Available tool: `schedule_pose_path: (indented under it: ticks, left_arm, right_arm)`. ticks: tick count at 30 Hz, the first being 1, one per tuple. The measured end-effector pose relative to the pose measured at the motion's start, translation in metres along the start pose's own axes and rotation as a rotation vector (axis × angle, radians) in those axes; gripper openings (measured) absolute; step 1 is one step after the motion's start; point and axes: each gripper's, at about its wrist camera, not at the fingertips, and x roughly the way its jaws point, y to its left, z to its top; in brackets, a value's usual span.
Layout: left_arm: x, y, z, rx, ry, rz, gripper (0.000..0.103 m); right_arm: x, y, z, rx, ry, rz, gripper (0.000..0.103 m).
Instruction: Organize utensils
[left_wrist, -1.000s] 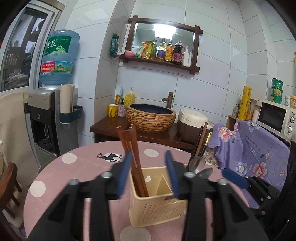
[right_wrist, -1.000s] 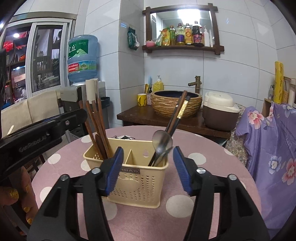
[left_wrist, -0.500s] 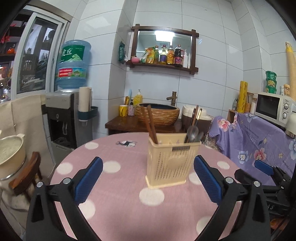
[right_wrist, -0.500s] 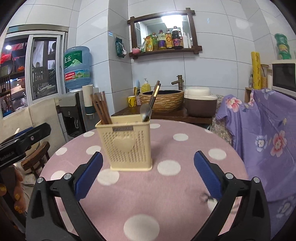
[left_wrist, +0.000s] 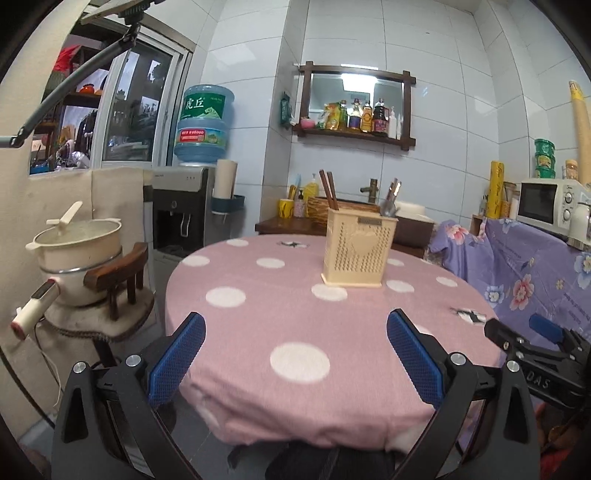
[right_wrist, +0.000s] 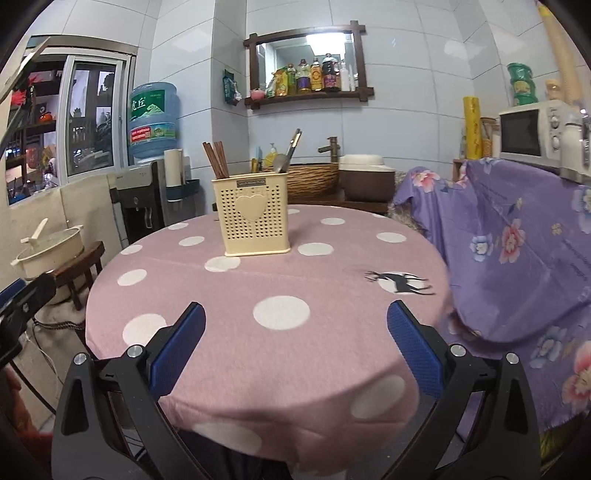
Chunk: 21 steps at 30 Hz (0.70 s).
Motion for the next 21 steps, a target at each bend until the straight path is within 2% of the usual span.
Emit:
schedule_pose_path:
  ticks: [3,10,21]
  left_arm:
    - [-0.021,-0.002,-0.012,-0.008,0.009,-0.036,0.098]
    - [-0.044,-0.001,-0.015,-0.012,-0.047,-0.038,0.098]
    - [-0.055,-0.006,-0.018,0.012,-0.072,-0.045,0.098]
  right_arm:
    - [-0.021,0.001,-0.005,-0.008,-0.023,-0.031,0.097]
    - [-0.059,0.015,-0.013,-0.055,-0.061,0.010,0.097]
    - [-0.072,0.016,-0.012,-0.062,-0.091,0.026,0.097]
